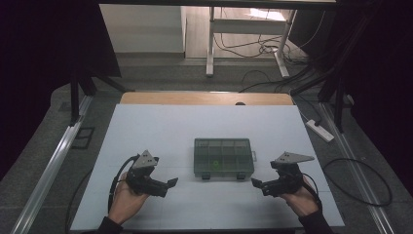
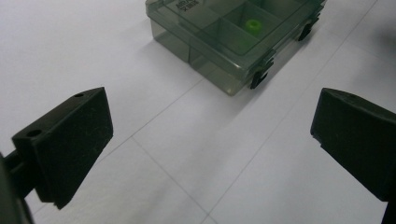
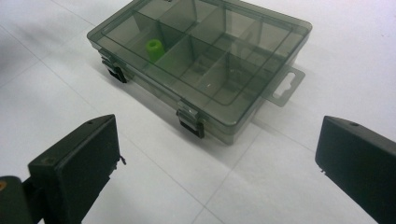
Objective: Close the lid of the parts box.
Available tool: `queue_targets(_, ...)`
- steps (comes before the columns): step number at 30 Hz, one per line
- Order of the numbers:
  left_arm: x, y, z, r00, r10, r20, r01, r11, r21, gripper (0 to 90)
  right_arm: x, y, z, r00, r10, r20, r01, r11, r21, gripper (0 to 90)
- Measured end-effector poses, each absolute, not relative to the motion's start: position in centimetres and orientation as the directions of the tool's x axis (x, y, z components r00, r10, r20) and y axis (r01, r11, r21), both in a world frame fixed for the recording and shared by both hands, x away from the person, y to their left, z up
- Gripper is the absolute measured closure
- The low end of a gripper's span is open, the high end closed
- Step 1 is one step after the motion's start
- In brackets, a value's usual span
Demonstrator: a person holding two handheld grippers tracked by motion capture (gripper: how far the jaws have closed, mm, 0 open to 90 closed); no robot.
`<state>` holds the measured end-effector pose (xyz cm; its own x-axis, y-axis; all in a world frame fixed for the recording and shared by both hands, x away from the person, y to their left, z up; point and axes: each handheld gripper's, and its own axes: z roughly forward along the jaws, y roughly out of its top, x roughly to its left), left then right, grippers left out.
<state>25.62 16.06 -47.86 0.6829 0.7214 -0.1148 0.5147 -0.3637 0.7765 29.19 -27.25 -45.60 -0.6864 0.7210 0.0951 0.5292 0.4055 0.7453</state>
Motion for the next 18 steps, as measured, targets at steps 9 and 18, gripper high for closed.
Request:
queue_targets(9,24.0,17.8,-48.1,0.652,0.749,-0.118,0.531,-0.341,0.776,0.0,27.9,-28.7,-45.7,-0.673,0.735,0.087,0.531,0.397,0.749,0.0)
queue_targets(18,22.4,19.2,-48.1,0.623,0.772,-0.123,0.542,-0.313,0.780,0.0,26.7,-30.3,-46.0,-0.643,0.760,0.096,0.556,0.377,0.741,0.0)
